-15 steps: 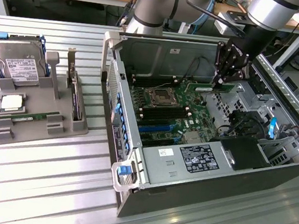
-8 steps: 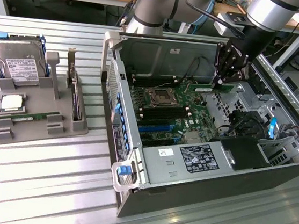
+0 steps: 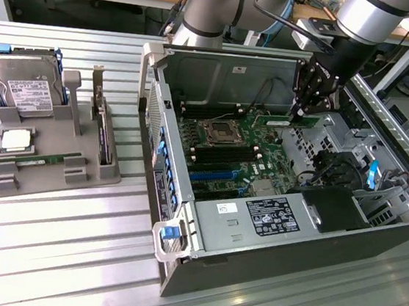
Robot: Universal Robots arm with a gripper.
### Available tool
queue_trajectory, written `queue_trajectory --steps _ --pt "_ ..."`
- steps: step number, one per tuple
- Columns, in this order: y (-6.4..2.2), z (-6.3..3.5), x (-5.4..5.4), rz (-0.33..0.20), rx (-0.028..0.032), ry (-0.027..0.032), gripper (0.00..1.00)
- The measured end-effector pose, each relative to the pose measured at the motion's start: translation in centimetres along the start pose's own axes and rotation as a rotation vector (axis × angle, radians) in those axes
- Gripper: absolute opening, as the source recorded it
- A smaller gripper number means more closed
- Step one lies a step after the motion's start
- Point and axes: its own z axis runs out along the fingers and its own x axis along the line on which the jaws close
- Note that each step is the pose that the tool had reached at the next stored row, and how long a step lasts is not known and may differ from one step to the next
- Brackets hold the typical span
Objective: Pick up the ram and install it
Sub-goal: 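Insert the ram into the slot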
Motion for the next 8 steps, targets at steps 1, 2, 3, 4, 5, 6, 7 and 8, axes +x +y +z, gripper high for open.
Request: queue_trajectory --steps 1,2,3,4,5,6,7,8 --pt "0.0 0.04 0.0 0.0 0.0 0.0 0.12" --pt "0.0 0.07 0.0 0.0 0.0 0.0 0.12" --pt "-0.01 0.09 0.0 0.0 0.0 0.0 0.12" --pt "-0.01 0.12 0.0 0.0 0.0 0.0 0.12" --pt "-0.01 0.14 0.0 0.0 0.0 0.0 0.12" --pt "-0.01 0.17 0.0 0.0 0.0 0.0 0.12" --pt "-0.01 0.2 0.0 0.0 0.0 0.0 0.12" --pt "-0.01 0.24 0.0 0.0 0.0 0.0 0.12"
